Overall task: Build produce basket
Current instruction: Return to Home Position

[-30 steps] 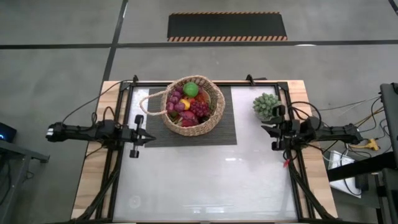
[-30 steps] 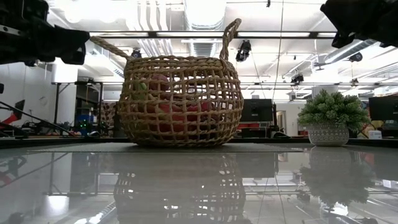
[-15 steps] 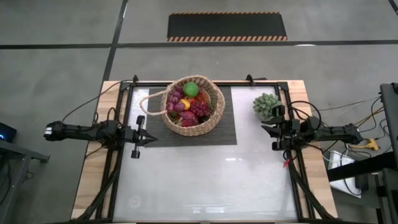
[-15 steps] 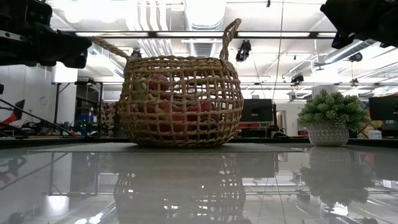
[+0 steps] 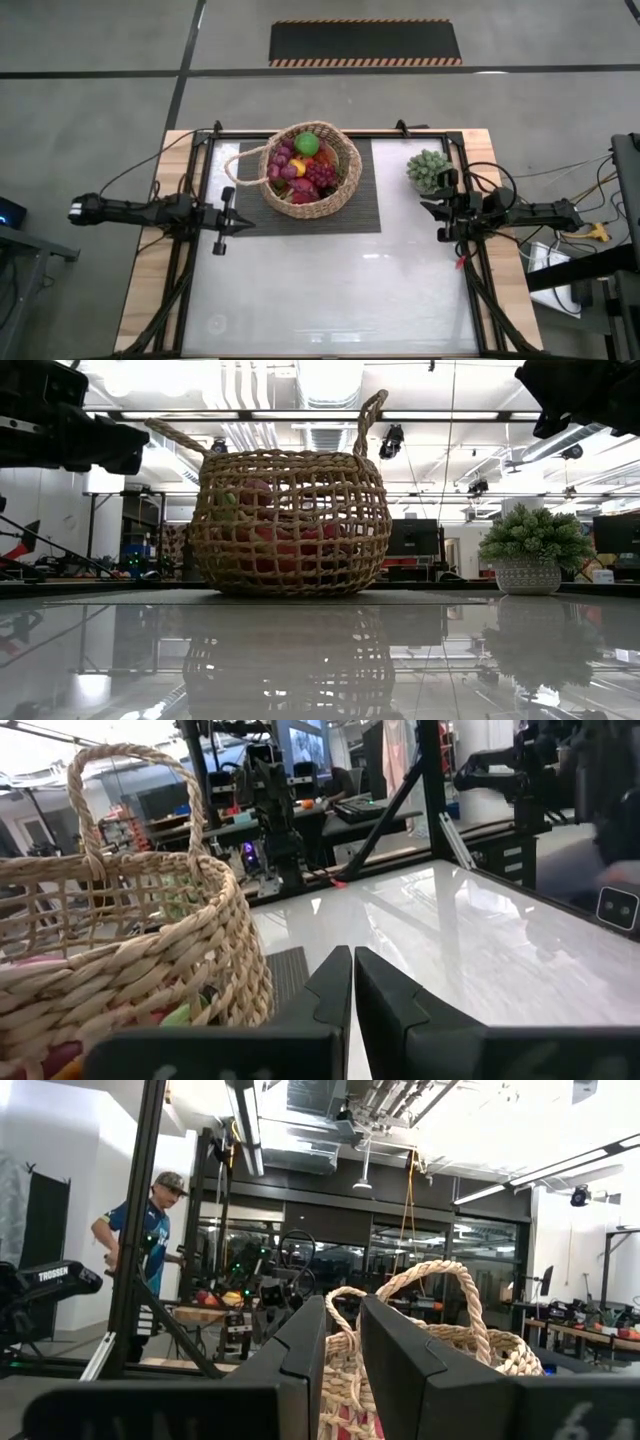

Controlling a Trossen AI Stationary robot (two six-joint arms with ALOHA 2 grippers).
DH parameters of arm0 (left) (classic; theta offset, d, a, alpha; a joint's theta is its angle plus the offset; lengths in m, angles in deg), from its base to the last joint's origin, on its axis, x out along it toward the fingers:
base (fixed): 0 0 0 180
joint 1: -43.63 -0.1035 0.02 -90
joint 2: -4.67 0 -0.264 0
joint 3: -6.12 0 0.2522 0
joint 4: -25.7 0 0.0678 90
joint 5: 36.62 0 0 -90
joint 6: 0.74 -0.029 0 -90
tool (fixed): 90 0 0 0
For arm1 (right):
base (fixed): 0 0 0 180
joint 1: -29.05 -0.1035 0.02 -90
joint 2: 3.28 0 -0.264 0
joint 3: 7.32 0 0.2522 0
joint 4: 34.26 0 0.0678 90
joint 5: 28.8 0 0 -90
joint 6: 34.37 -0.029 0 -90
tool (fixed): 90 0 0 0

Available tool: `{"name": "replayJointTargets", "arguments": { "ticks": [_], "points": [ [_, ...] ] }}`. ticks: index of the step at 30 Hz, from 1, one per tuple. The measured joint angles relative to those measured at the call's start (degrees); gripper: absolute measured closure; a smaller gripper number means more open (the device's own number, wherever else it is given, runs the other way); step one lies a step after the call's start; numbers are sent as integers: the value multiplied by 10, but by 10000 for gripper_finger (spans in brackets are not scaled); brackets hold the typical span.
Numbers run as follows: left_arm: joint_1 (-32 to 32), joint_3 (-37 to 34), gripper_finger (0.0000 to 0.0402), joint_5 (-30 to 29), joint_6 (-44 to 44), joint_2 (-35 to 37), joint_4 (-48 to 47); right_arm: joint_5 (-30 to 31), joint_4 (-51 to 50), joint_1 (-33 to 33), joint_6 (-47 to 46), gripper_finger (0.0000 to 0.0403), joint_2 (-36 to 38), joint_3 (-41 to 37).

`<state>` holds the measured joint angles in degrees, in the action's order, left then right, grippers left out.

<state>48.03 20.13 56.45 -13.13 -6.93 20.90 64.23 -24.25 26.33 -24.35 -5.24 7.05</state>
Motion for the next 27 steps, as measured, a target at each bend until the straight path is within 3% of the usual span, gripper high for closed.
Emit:
{"name": "replayJointTargets", "arguments": {
  "ticks": [27],
  "points": [
    [0, 0, 402, 1, 0, -21, 0, 0, 0, 0, 0, 346, 0, 0]
  ]
}}
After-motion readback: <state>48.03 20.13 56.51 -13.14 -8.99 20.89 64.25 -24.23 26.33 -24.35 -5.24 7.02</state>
